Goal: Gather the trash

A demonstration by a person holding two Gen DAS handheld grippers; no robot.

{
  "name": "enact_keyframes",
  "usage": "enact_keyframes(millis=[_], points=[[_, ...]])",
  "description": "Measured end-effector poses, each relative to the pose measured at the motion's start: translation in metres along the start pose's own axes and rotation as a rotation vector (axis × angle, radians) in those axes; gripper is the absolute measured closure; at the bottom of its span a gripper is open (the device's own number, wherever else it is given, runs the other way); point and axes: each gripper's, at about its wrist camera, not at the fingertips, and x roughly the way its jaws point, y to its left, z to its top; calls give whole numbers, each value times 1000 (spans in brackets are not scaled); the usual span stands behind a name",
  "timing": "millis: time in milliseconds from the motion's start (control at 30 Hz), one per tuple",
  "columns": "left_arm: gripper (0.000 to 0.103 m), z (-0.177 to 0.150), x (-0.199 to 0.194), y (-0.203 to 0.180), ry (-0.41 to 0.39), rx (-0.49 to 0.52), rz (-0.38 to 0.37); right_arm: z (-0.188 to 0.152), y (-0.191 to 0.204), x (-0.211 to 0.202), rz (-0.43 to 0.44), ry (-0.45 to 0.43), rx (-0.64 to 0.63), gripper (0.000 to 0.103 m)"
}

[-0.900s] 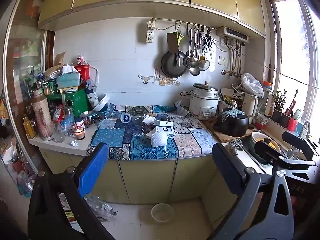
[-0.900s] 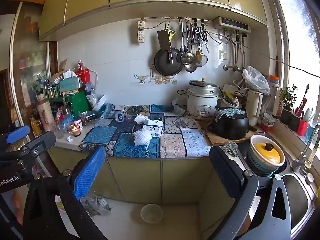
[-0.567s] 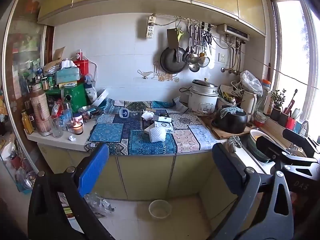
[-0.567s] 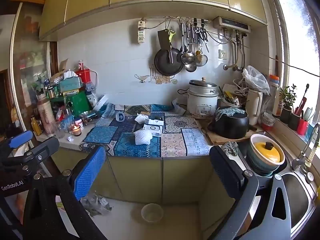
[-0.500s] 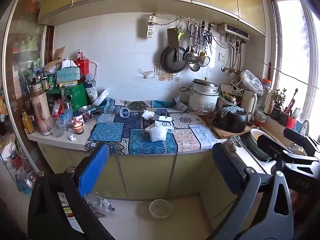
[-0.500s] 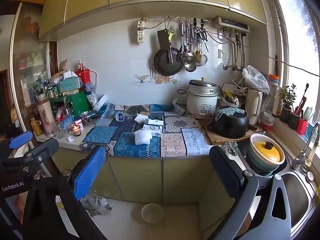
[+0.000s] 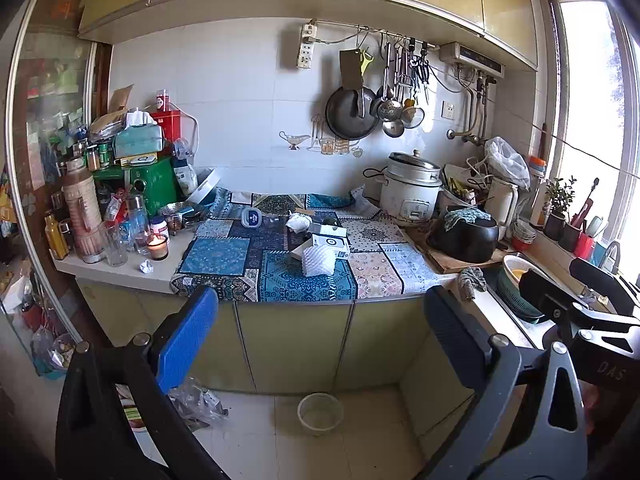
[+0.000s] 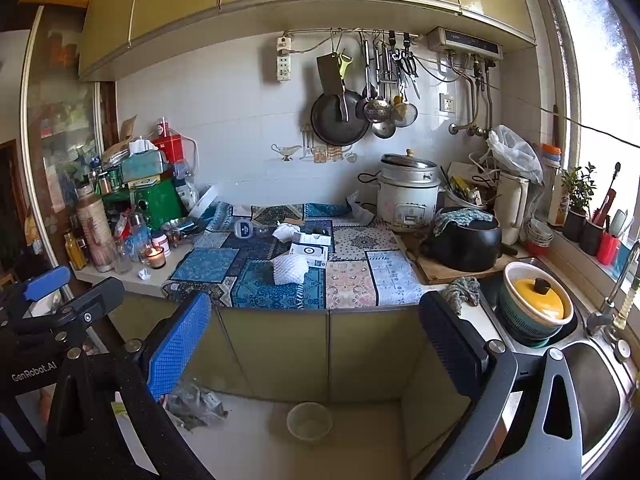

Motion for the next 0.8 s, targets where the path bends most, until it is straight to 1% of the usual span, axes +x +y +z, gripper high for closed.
enact_keyframes(millis=[800], points=[[0,-2,0,0,-6,-5,0,0,1,-2,20,-7,9,0]])
